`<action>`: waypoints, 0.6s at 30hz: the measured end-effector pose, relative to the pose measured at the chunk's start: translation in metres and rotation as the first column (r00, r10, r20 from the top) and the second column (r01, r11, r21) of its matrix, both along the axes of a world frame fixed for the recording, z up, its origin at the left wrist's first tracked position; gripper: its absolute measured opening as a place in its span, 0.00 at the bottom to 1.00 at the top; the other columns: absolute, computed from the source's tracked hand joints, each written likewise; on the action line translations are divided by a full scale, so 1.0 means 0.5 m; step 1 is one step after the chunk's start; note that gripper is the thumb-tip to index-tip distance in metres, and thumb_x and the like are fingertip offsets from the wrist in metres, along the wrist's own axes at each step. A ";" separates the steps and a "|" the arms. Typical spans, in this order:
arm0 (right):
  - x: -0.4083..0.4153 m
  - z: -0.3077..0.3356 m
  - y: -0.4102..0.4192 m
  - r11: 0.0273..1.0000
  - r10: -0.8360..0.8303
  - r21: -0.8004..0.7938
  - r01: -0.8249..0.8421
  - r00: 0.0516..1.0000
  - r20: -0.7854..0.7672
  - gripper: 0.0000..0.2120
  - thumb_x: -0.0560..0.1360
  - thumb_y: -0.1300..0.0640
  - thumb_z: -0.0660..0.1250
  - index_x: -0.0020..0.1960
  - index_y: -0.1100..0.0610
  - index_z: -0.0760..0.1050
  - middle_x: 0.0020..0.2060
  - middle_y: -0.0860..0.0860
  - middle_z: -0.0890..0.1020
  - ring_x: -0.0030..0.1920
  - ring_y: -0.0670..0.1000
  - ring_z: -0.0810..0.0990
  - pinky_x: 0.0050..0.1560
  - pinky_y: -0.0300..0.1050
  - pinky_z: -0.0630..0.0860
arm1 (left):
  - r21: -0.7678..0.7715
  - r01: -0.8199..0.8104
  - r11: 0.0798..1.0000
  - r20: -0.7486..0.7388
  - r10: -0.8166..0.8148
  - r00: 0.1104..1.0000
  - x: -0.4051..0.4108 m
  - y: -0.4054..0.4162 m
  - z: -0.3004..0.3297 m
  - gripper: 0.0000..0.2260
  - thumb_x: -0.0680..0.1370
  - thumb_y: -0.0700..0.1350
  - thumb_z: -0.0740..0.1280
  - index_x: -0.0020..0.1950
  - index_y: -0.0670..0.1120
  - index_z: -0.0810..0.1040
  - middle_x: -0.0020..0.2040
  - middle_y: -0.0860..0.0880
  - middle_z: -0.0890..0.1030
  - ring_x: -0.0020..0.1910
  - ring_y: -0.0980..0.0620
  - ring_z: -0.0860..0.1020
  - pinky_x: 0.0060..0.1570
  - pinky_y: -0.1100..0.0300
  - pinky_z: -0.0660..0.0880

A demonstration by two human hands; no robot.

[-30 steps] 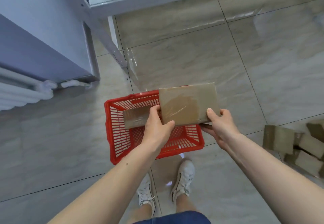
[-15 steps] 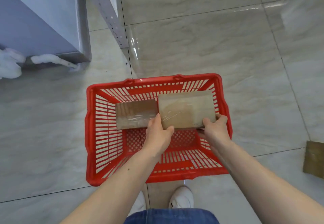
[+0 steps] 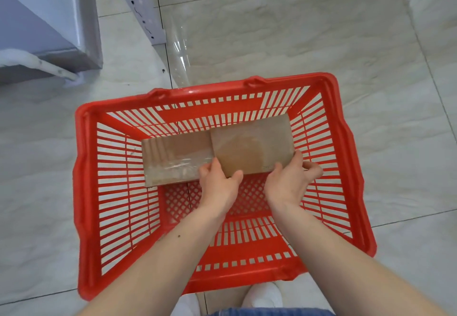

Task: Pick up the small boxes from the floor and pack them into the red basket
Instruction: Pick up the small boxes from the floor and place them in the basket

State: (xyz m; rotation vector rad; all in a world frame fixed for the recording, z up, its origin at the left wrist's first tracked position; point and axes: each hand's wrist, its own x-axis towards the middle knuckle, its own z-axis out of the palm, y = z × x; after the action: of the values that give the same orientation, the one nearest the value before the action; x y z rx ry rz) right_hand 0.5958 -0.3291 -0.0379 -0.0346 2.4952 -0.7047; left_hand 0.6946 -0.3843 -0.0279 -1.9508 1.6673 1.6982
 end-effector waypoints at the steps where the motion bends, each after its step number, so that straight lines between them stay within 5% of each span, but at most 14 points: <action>1: -0.001 -0.005 0.000 1.000 0.007 0.009 -0.007 1.000 0.001 0.24 0.80 0.61 0.63 0.74 0.57 0.63 0.69 0.56 0.62 0.57 0.55 0.76 0.63 0.48 0.75 | -0.002 0.001 1.000 0.006 -0.001 1.000 -0.002 0.001 -0.003 0.26 0.80 0.50 0.65 0.76 0.46 0.63 0.74 0.48 0.60 0.72 0.47 0.65 0.73 0.49 0.64; 4: -0.018 -0.022 -0.001 0.999 0.022 0.025 -0.024 0.998 0.053 0.28 0.78 0.59 0.66 0.75 0.58 0.59 0.70 0.58 0.67 0.69 0.59 0.71 0.68 0.54 0.72 | 0.003 0.030 1.000 0.027 -0.030 0.999 -0.007 -0.002 -0.011 0.28 0.80 0.50 0.64 0.78 0.45 0.60 0.76 0.48 0.58 0.75 0.47 0.61 0.75 0.50 0.62; 10: -0.039 0.001 0.027 0.983 0.182 -0.055 -0.174 0.965 0.190 0.24 0.81 0.58 0.62 0.75 0.54 0.62 0.74 0.53 0.63 0.72 0.55 0.69 0.71 0.55 0.70 | 0.022 0.072 0.997 0.030 -0.072 0.997 -0.010 -0.002 0.002 0.29 0.81 0.49 0.62 0.80 0.47 0.55 0.79 0.49 0.56 0.78 0.47 0.58 0.76 0.47 0.60; 14: -0.036 0.088 0.048 0.975 0.207 -0.123 -0.183 0.954 0.218 0.25 0.78 0.58 0.64 0.74 0.53 0.64 0.70 0.53 0.71 0.61 0.53 0.78 0.67 0.53 0.74 | 0.043 0.053 0.998 0.007 -0.053 0.999 0.006 0.023 0.084 0.27 0.81 0.53 0.62 0.79 0.55 0.58 0.78 0.51 0.63 0.76 0.48 0.63 0.73 0.44 0.64; 18: -0.027 0.229 0.067 0.971 0.204 -0.176 -0.162 0.946 0.253 0.23 0.76 0.55 0.65 0.71 0.53 0.68 0.64 0.51 0.77 0.56 0.50 0.80 0.60 0.50 0.77 | 0.008 0.076 0.997 -0.008 -0.076 0.997 0.006 0.046 0.224 0.22 0.82 0.51 0.60 0.77 0.52 0.64 0.74 0.52 0.69 0.73 0.51 0.68 0.70 0.57 0.64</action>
State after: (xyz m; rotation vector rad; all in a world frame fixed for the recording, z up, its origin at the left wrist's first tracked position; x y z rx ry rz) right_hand 0.5822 -0.2955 0.0766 -0.2113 2.1416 -0.7654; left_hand 0.6978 -0.3612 0.0841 -1.8550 1.7112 1.6854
